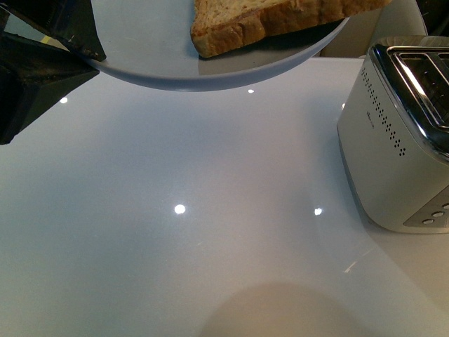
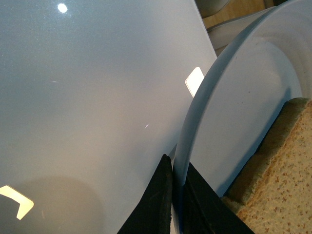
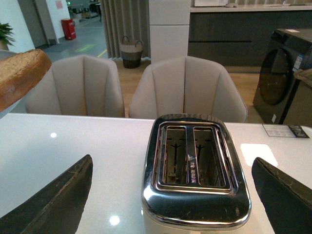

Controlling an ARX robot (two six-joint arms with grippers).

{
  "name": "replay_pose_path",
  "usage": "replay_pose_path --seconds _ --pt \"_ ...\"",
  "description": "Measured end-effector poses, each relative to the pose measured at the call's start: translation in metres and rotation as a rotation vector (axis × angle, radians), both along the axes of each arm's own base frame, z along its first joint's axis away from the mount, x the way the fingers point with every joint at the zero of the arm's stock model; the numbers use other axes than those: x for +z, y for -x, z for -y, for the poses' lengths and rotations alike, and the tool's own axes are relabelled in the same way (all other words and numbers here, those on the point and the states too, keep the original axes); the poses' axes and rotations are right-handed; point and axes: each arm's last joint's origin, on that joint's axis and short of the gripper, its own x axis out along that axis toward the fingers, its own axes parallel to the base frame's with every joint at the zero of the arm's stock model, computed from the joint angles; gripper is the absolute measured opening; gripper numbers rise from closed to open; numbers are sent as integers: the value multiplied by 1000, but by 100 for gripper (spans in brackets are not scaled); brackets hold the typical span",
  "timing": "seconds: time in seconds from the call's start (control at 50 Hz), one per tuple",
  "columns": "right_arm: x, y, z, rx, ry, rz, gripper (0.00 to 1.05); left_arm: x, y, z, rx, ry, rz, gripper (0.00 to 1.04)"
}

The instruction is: Left arm holds plate, right arm toasts bread

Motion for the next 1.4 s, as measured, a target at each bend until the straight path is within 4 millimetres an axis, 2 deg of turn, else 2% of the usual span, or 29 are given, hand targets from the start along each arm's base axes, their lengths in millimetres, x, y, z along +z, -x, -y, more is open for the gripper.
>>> replay_pose_path --seconds 0.26,0.28,0.38,0.46,0.66,0.84,0.94,1.16,1.4 --pt "-1 0 0 -7 -9 -21 96 0 0 0 0 0 0 3" --pt "-2 -1 0 -13 -12 -48 96 0 0 0 0 0 0 3" --pt "-6 -3 2 -78 -120 -446 96 0 0 0 0 0 0 3" --pt "-13 -5 3 -95 -166 -537 96 0 0 0 -1 0 -1 3" --pt "5 -24 2 -88 -267 -488 96 0 0 0 -1 0 -1 3" --pt "44 -62 -21 55 -465 -447 96 0 0 0 -1 1 -1 3" --pt "58 -78 -35 144 -584 -447 96 0 0 0 -1 1 -1 3" --pt "65 -106 -62 251 -807 -488 96 0 0 0 -1 1 -1 3" --pt "64 -117 -74 291 -926 -517 96 0 0 0 -1 1 -1 3"
